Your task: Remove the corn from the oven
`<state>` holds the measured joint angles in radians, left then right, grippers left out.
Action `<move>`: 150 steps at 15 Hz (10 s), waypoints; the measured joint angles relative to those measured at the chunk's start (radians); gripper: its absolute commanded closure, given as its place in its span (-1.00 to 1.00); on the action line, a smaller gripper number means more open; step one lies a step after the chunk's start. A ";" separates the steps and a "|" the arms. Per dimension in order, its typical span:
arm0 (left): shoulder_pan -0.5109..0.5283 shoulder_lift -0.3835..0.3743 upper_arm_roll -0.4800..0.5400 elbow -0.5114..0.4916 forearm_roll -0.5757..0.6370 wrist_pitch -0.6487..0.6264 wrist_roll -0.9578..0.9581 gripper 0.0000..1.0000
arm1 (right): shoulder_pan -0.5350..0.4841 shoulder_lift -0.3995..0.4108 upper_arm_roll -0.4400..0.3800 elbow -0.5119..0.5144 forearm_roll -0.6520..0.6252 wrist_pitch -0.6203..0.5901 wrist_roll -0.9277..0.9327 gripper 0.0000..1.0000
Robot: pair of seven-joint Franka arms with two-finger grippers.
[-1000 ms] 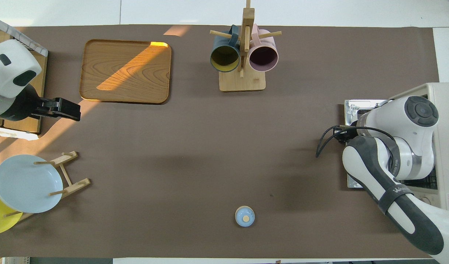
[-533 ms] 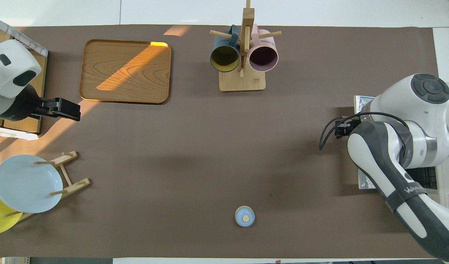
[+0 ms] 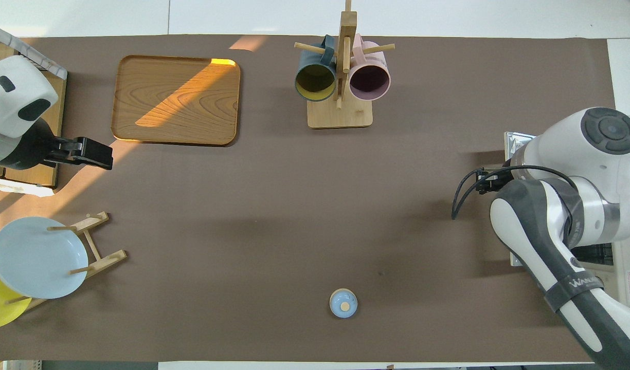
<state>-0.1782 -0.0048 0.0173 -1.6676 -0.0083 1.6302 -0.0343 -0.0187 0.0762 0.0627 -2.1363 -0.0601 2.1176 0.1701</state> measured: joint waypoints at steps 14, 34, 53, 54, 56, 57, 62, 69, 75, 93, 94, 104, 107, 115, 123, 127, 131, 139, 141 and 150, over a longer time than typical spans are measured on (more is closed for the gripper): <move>0.000 0.000 0.000 0.000 0.000 0.000 0.000 -1.00 | 0.070 0.023 -0.021 -0.139 0.098 0.195 0.044 0.49; 0.000 0.000 0.000 0.000 0.000 0.000 0.000 -1.00 | -0.026 -0.016 -0.049 0.016 -0.239 -0.127 0.005 0.47; 0.000 0.000 0.000 0.000 0.000 0.000 0.000 -1.00 | 0.184 0.005 -0.020 0.114 -0.111 -0.178 0.082 1.00; 0.000 0.000 0.000 0.000 0.000 0.000 0.000 -1.00 | 0.230 0.026 -0.019 0.147 -0.075 -0.192 0.137 1.00; 0.000 0.000 0.000 0.000 0.000 0.000 0.000 -1.00 | 0.320 0.077 -0.018 0.224 -0.042 -0.219 0.257 1.00; 0.000 0.000 0.000 0.000 0.000 0.000 0.000 -1.00 | 0.366 0.110 -0.017 0.267 -0.038 -0.233 0.325 1.00; 0.000 0.000 0.000 0.000 0.000 0.000 0.000 -1.00 | 0.571 0.340 -0.015 0.475 -0.017 -0.202 0.647 1.00; 0.000 0.000 0.000 0.000 0.000 0.000 0.000 -1.00 | 0.599 0.408 -0.020 0.470 0.074 -0.074 0.670 0.66; 0.000 0.000 0.000 0.000 0.000 -0.001 0.000 -1.00 | 0.577 0.362 -0.033 0.525 0.096 -0.134 0.663 0.10; -0.314 -0.003 -0.022 -0.140 -0.102 0.206 -0.169 -1.00 | 0.169 0.157 -0.042 0.027 -0.277 -0.069 0.395 1.00; -0.351 0.014 -0.022 -0.146 -0.109 0.244 -0.212 -1.00 | 0.161 0.158 -0.042 0.018 -0.291 -0.063 0.395 1.00; -0.649 0.310 -0.023 -0.109 -0.136 0.596 -0.476 -1.00 | 0.153 0.158 -0.025 0.029 -0.354 -0.103 0.307 1.00; -0.676 0.433 -0.021 0.000 -0.136 0.616 -0.514 -1.00 | 0.148 0.134 -0.016 0.088 -0.346 -0.217 0.209 1.00; -0.691 0.535 -0.018 0.020 -0.136 0.740 -0.548 -1.00 | 0.021 -0.031 -0.026 0.178 -0.386 -0.416 -0.063 1.00; -0.712 0.549 -0.015 0.002 -0.135 0.754 -0.562 -0.49 | -0.018 -0.043 -0.037 0.188 -0.407 -0.420 -0.120 0.94; -0.712 0.554 -0.014 0.001 -0.121 0.738 -0.564 0.92 | -0.033 -0.055 -0.038 0.198 -0.388 -0.427 -0.137 -1.00; -0.709 0.551 -0.002 0.012 -0.119 0.722 -0.574 1.00 | -0.052 -0.099 -0.047 0.318 -0.182 -0.516 -0.154 -1.00; -0.457 0.336 0.020 0.052 -0.114 0.411 -0.422 1.00 | -0.045 -0.097 -0.029 0.508 -0.021 -0.677 -0.159 -1.00; -0.357 0.324 0.022 0.052 -0.114 0.405 -0.328 1.00 | -0.047 -0.087 -0.030 0.512 -0.020 -0.678 -0.159 -1.00; -0.061 0.557 0.019 0.276 -0.114 0.432 -0.078 1.00 | -0.044 -0.081 -0.036 0.527 -0.018 -0.683 -0.159 -1.00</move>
<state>-0.2396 0.5523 0.0362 -1.3920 -0.1220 2.0623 -0.1119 -0.0631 -0.0049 0.0263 -1.6096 -0.0778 1.4349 0.0108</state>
